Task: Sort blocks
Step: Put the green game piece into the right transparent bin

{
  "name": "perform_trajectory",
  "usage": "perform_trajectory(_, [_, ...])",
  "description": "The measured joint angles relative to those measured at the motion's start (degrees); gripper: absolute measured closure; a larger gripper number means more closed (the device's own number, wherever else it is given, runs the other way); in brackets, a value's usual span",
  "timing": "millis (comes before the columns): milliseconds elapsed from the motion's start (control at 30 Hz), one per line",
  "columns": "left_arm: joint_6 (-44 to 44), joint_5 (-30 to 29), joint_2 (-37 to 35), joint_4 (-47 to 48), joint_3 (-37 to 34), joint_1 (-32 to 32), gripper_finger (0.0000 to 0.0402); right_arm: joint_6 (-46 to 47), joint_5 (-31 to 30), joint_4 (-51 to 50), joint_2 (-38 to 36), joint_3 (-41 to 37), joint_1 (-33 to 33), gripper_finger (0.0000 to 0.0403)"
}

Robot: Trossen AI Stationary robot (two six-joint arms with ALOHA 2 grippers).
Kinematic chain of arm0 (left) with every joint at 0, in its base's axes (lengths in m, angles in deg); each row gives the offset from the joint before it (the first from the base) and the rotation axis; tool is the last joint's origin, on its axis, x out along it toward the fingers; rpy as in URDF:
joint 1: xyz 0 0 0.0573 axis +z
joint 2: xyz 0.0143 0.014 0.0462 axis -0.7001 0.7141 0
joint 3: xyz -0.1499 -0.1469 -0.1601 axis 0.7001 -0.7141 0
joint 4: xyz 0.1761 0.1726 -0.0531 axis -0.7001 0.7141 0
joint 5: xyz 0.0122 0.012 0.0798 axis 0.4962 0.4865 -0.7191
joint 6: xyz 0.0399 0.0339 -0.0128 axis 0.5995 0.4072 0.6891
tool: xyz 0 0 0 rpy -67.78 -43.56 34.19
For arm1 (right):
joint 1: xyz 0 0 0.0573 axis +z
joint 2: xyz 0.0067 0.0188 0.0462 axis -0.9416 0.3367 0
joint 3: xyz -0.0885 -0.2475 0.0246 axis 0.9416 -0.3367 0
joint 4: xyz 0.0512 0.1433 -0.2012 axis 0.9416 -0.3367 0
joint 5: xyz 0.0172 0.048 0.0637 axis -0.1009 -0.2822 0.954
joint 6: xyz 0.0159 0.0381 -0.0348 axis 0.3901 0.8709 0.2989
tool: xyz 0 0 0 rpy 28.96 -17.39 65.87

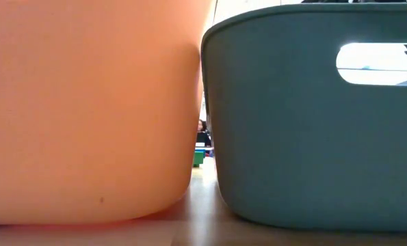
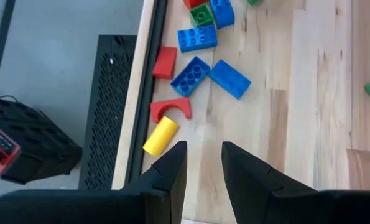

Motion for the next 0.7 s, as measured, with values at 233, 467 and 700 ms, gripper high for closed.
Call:
perform_trajectory(233, [0.22,0.16,-0.05,-0.17,0.0,0.0,0.0307,-3.82,0.29,0.15,0.07,-0.38,0.66,0.006])
perform_trajectory(467, [0.33,0.21,-0.05,-0.23,0.0,0.0,0.0307,-4.94,2.17,1.3,0.09,-0.38,-0.32,0.006])
perform_trajectory(700, [0.13,0.28,-0.05,-0.26,0.0,0.0,0.0307,-4.43,3.61,3.03,0.09,-0.36,0.01,0.006])
